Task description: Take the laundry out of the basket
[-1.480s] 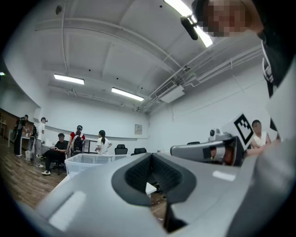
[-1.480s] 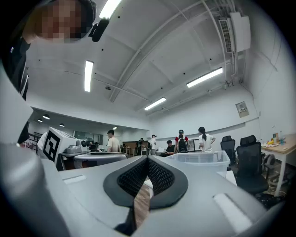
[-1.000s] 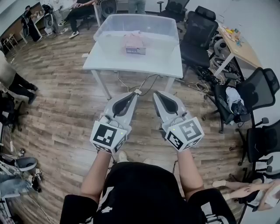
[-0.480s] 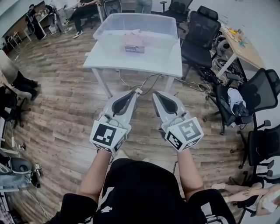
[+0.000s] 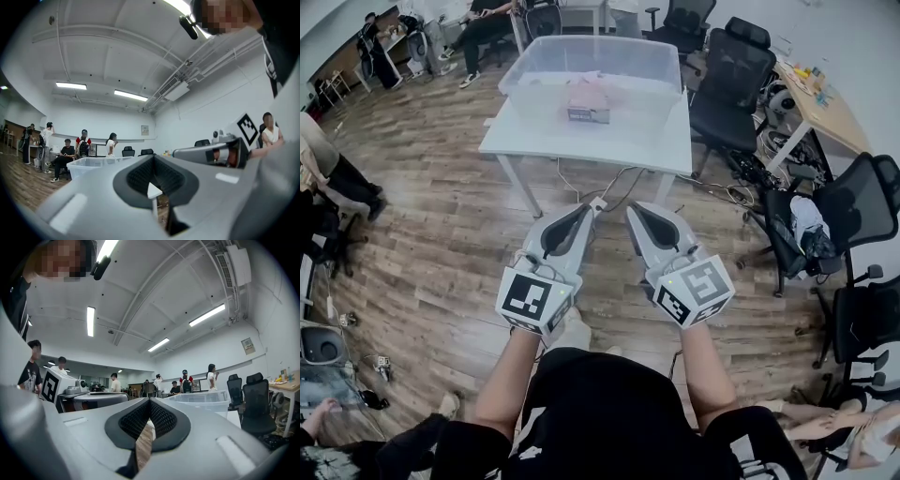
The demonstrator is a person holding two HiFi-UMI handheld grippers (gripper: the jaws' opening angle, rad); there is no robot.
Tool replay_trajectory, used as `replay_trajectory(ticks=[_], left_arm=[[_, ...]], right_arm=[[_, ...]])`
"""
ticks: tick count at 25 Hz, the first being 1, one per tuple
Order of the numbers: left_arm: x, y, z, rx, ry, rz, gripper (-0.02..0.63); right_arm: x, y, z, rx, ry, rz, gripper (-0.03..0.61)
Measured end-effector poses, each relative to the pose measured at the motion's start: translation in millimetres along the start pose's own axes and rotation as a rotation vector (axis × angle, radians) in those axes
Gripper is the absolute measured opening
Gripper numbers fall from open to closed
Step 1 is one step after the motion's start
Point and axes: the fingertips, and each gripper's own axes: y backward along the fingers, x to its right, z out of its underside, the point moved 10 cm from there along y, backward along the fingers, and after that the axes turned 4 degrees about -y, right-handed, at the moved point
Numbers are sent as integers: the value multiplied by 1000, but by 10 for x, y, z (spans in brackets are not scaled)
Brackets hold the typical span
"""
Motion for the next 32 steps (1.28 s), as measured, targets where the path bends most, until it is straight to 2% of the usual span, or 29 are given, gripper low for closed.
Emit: replay_trajectory(ticks=[8, 32], left_arm=[[-322, -164, 78, 12, 11, -18, 9], [-1692, -654, 326, 23, 40, 6, 9]], right_arm=[[76, -366, 11, -9, 7, -5, -2], [166, -1876, 21, -46, 15, 5, 0]])
